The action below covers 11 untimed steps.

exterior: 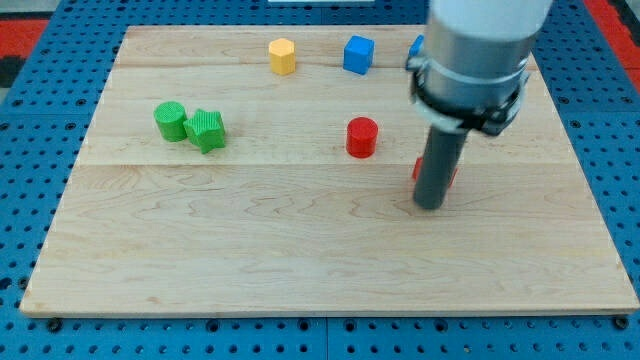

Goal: Slide the red star a bit down

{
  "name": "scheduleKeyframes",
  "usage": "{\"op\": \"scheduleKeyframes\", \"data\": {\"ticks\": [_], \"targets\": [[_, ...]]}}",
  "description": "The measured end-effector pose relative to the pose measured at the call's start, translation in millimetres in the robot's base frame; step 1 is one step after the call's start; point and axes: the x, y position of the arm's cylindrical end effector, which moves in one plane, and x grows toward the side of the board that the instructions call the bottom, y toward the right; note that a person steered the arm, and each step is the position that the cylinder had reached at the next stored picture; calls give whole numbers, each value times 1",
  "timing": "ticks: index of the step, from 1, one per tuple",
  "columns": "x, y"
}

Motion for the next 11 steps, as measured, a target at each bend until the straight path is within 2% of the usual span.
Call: {"op": "scheduleKeyframes", "data": {"ticks": [1, 3, 4, 5, 6, 7, 8, 11], "targets": [[-49, 18], [22, 20], [-3, 69], [-85, 93], [-139, 82], [-126, 42], [-116, 28], [-108, 28]]}}
